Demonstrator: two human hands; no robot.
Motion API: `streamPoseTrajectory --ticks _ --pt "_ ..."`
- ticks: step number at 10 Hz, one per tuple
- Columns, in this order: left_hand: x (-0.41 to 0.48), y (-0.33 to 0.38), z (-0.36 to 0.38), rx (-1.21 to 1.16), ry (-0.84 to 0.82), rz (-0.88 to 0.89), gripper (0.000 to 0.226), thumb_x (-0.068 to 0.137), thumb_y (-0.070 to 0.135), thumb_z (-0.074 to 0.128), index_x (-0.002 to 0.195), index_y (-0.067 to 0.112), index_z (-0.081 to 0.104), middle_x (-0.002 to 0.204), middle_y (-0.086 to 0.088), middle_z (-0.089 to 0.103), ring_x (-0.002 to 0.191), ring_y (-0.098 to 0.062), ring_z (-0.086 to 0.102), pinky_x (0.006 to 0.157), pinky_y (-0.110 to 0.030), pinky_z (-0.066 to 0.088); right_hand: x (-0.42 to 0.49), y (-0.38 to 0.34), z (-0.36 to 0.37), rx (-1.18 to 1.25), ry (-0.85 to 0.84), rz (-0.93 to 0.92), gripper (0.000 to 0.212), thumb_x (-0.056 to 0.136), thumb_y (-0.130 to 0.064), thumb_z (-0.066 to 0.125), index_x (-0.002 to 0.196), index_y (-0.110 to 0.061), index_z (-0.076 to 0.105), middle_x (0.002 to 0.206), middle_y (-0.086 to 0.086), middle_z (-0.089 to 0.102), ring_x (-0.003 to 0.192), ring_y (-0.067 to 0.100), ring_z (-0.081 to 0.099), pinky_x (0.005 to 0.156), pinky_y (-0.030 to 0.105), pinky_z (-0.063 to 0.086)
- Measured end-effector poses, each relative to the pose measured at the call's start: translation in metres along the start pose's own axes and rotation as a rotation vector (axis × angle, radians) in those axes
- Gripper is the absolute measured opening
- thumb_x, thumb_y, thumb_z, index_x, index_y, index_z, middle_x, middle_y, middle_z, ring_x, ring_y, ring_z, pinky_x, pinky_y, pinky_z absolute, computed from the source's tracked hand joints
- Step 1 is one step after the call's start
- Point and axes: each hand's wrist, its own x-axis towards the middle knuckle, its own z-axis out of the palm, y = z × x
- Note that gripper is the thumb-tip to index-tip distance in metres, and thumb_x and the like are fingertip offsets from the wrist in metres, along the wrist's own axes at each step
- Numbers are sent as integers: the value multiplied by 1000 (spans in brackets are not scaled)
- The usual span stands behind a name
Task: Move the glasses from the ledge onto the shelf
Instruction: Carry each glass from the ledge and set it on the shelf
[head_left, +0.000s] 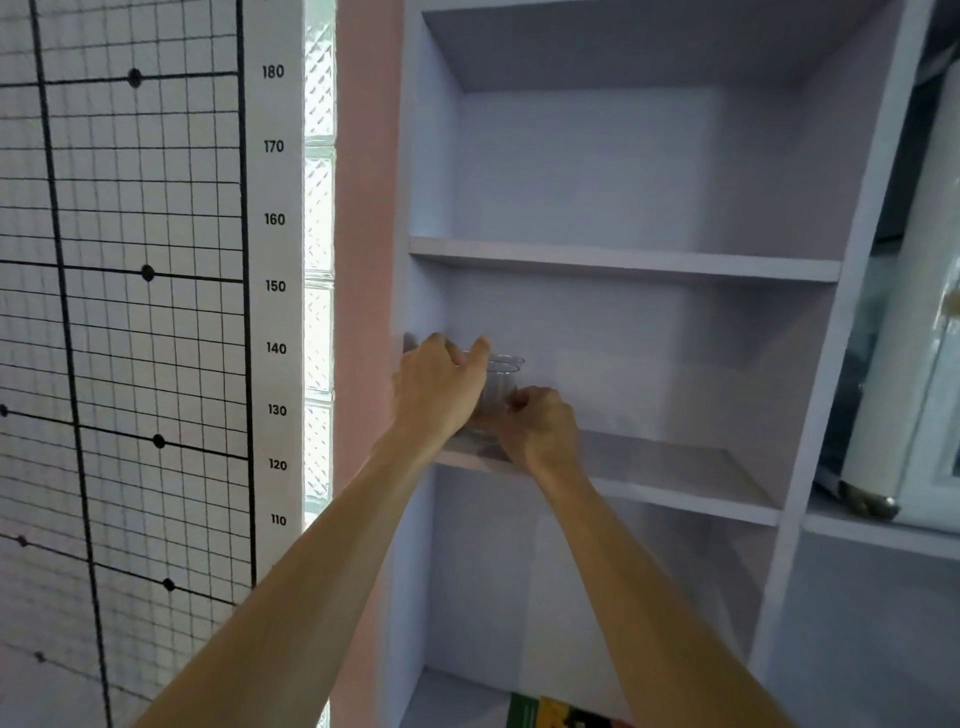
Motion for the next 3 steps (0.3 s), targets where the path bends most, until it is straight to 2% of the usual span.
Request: streamPoseTrajectory --ticks 1,2,3 --pt "-2 0 -3 -6 -11 2 42 95 57 56 97 17 66 94 1 63 102 -33 64 94 -42 50 -1 -1 2 -17 13 -15 38 69 -51 86 79 -22 65 90 4 75 85 25 70 67 28 45" --pt "-5 -2 -4 -48 -19 -3 39 95 58 55 95 20 65 93 3 64 101 -30 65 95 -43 51 0 2 6 -38 37 -40 38 66 -54 86 71 -28 59 90 4 76 86 26 72 58 27 41" --pt "-14 -6 -6 -114 10 30 36 96 58 56 93 23 64 88 9 66 95 -23 67 91 -40 52 -4 2 4 -48 56 -49 43 67 -56 86 83 -22 66 92 2 75 86 25 71 60 29 47"
